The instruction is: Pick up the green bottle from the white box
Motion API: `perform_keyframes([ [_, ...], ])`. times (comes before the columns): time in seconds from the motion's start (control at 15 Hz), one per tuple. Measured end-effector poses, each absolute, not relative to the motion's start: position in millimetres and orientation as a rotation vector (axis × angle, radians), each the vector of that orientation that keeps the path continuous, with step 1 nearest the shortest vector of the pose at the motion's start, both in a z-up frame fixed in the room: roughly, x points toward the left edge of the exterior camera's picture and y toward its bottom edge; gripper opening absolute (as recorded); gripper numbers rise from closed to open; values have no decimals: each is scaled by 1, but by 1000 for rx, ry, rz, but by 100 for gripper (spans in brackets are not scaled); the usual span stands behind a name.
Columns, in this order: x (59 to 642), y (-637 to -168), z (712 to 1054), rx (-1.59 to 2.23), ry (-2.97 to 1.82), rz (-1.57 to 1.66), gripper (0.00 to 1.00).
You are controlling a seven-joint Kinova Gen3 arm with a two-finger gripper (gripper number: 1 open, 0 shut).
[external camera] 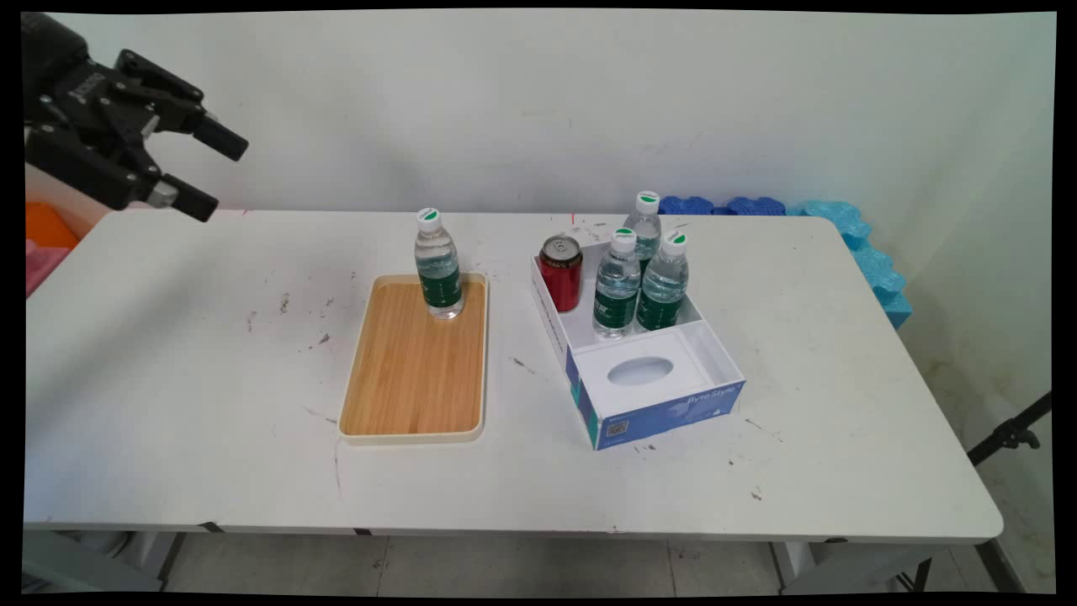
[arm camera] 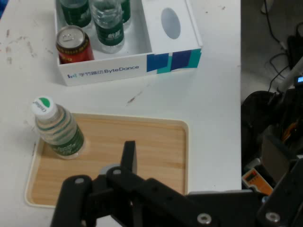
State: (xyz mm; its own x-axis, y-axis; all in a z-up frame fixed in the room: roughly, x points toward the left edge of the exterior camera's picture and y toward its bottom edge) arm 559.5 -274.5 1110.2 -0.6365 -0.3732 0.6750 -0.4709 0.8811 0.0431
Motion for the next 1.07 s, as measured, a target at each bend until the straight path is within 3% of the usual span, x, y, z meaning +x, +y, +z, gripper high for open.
perform_keyframes([
  [0.6, 546, -268, 1115, 611, -2302, 191, 100],
  [1.07, 495, -293, 1092, 701, -2265, 273, 100],
])
